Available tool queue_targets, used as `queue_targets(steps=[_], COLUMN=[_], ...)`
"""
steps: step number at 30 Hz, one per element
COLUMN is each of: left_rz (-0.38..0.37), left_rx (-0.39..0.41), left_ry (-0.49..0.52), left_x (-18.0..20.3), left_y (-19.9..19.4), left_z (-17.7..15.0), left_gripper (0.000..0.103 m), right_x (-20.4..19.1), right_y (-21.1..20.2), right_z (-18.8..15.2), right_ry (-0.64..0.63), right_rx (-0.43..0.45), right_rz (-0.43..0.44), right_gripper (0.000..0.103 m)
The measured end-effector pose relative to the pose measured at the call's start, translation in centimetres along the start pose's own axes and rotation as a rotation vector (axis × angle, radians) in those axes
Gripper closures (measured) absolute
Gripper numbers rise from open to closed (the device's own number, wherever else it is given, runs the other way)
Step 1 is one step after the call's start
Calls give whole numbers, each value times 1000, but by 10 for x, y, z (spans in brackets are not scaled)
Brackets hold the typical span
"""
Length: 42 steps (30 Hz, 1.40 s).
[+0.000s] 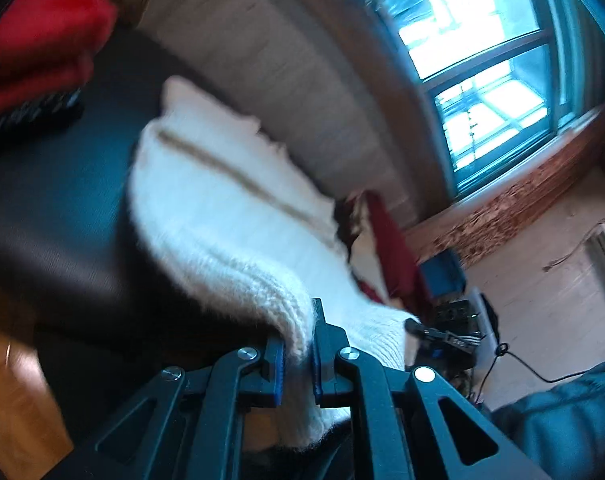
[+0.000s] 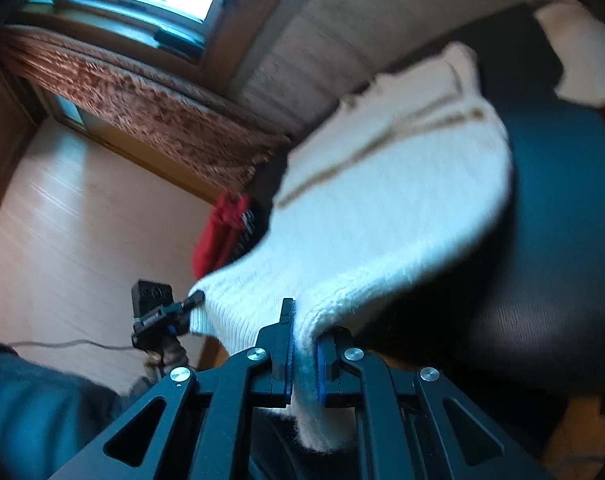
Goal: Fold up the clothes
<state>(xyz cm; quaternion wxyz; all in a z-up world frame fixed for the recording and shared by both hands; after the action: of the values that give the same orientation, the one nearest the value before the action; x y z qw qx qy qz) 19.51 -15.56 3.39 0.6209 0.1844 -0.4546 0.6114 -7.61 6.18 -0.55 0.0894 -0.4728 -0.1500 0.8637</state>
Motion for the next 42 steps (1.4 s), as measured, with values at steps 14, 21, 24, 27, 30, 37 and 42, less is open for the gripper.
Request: queue_targets(steps=[14, 21, 24, 27, 30, 37, 42], left_rz=[43, 257, 242, 237, 199, 37, 56], left_rx=[116, 3, -4, -30, -41, 35, 30], left_ry=[2, -171, -154, -138, -166, -345, -584], left_x=[-36, -141, -134, -127, -116, -94, -128], left_y=[142, 219, 208, 194, 182, 170, 194], left_z=[179, 171, 157, 139, 131, 165, 171], left_gripper=[94, 95, 95, 95, 95, 91, 80], right_x=[52, 147, 153, 145, 136, 118, 119], right_y=[97, 155, 147, 132, 120, 112, 109], right_z=[184, 196, 182, 162, 147, 159, 173], right_ry=[37, 226, 246, 239, 273, 319, 373], right_rx=[176, 127, 162, 163, 150, 198, 276], right_rz=[-74, -224, -169, -141, -116, -66, -49], right_gripper=[94, 97, 97, 97, 96, 51, 14])
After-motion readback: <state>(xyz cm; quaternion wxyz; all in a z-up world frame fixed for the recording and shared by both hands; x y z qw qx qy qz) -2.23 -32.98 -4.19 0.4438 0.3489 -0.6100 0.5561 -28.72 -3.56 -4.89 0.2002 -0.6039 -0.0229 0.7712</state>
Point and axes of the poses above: each gripper's, at about its wrist camera, not at the fingertips, and y roughly the way its jaws point, x to its right, z to its top, the point moved 9 cm from there along y, roughly the way its jaws point, and after that the axes turned 8 degrees about x, right-handed, at the moved point
